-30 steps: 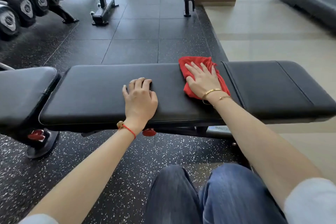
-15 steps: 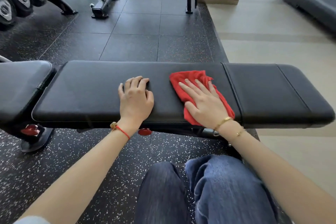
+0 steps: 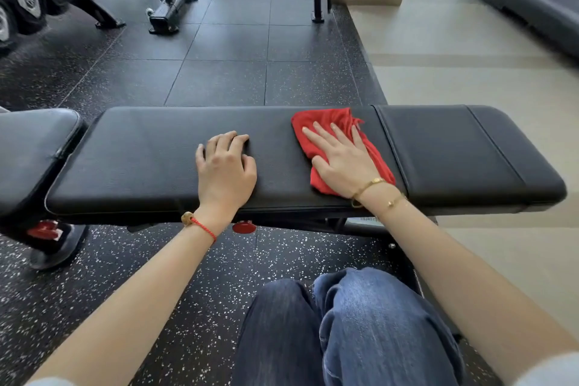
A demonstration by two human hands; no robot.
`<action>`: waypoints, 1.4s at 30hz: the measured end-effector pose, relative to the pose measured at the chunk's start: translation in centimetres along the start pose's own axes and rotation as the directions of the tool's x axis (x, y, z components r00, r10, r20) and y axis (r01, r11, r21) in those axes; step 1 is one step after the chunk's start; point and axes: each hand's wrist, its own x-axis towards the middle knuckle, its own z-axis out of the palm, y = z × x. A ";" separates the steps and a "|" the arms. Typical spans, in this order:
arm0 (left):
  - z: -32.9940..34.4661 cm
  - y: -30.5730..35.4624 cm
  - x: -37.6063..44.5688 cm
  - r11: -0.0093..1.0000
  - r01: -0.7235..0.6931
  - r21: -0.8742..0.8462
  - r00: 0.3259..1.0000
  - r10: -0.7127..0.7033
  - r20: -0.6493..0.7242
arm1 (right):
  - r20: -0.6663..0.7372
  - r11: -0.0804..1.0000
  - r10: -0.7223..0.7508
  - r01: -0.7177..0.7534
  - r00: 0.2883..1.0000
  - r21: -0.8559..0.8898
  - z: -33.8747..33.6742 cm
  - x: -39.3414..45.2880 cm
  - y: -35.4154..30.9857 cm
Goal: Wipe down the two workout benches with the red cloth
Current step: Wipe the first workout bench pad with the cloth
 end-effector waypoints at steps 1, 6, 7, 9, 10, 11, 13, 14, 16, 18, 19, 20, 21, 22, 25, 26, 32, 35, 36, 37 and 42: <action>0.0 -0.1 0.0 1.000 -0.003 -0.001 1.000 0.003 0.000 | -0.003 1.000 -0.024 0.024 1.000 0.008 0.0 -1.2 0.0; -0.1 -0.1 0.0 1.000 -0.003 -0.012 1.000 0.003 0.004 | -0.103 0.977 0.148 -0.161 0.984 -0.137 -0.8 -5.1 4.1; 0.0 -0.1 0.0 1.000 -0.005 -0.013 1.000 0.005 0.006 | -0.114 0.963 0.213 -0.228 0.970 -0.146 -1.2 -5.2 5.3; 0.0 -0.1 0.0 1.000 -0.008 -0.017 1.000 0.008 0.006 | -0.103 0.936 0.325 -0.335 0.940 -0.106 -1.8 -4.5 7.6; 0.0 -0.1 -0.1 1.000 -0.009 -0.016 1.000 0.009 0.005 | -0.089 0.926 0.361 -0.368 0.928 -0.081 -1.9 -3.7 8.2; -0.1 0.0 -0.1 1.000 -0.009 -0.015 1.000 0.009 0.005 | -0.079 0.918 0.387 -0.392 0.919 -0.064 -2.1 -2.7 8.5; -0.1 0.1 -0.1 1.000 -0.004 -0.015 1.000 0.004 0.012 | -0.066 0.905 0.419 -0.422 0.906 -0.053 -2.0 -0.6 8.1; -0.1 0.2 -0.1 1.000 -0.001 -0.014 1.000 0.001 0.017 | -0.059 0.905 0.419 -0.422 0.906 -0.052 -1.9 0.3 7.4; -0.1 0.4 -0.2 1.000 0.003 -0.006 1.000 -0.003 0.023 | -0.047 0.929 0.365 -0.367 0.930 -0.056 -1.7 1.5 5.5; -0.2 0.3 -0.2 1.000 0.004 -0.004 1.000 -0.004 0.023 | -0.036 0.965 0.252 -0.254 0.967 -0.060 -1.4 1.3 3.3; -0.2 0.2 -0.2 1.000 0.004 -0.006 1.000 -0.004 0.022 | -0.028 0.981 0.183 -0.184 0.983 -0.056 -1.1 0.6 2.4; -0.2 0.2 -0.2 1.000 0.003 -0.007 1.000 -0.003 0.021 | -0.016 0.992 0.112 -0.113 0.994 -0.047 -0.8 -0.3 1.7; -0.2 0.2 -0.2 1.000 0.002 -0.007 1.000 -0.002 0.023 | -0.003 0.998 0.050 -0.050 0.999 -0.033 -0.7 -1.5 1.2; -0.3 0.2 -0.2 1.000 0.001 -0.007 1.000 0.000 0.027 | 0.006 1.000 0.007 -0.007 1.000 -0.019 -0.7 -2.7 1.2; -0.4 0.2 -0.2 1.000 0.000 -0.010 0.999 0.001 0.035 | -0.040 0.998 0.027 -0.030 0.999 -0.063 -1.2 -5.5 2.9; -0.4 0.1 -0.1 1.000 -0.001 -0.010 0.999 0.001 0.034 | -0.067 0.992 0.079 -0.085 0.995 -0.093 -1.4 -5.9 4.0; -0.4 0.1 -0.2 1.000 -0.015 -0.009 1.000 0.015 0.017 | -0.085 0.918 0.387 -0.392 0.918 -0.059 -2.0 -3.1 8.4; -0.4 0.3 -0.2 1.000 -0.012 -0.011 1.000 0.012 0.017 | -0.060 0.909 0.413 -0.415 0.909 -0.023 -2.1 0.6 7.6; -0.4 0.3 -0.2 1.000 -0.014 -0.010 1.000 0.014 0.017 | -0.054 0.915 0.401 -0.402 0.914 -0.019 -2.1 1.6 6.9; -0.4 0.3 -0.2 1.000 -0.016 -0.008 1.000 0.016 0.016 | -0.054 0.926 0.375 -0.376 0.926 -0.020 -2.0 2.2 5.9; -0.3 0.0 0.0 1.000 -0.012 0.002 1.000 0.012 0.017 | -0.046 0.999 0.040 -0.041 0.998 -0.026 -0.4 0.9 -0.6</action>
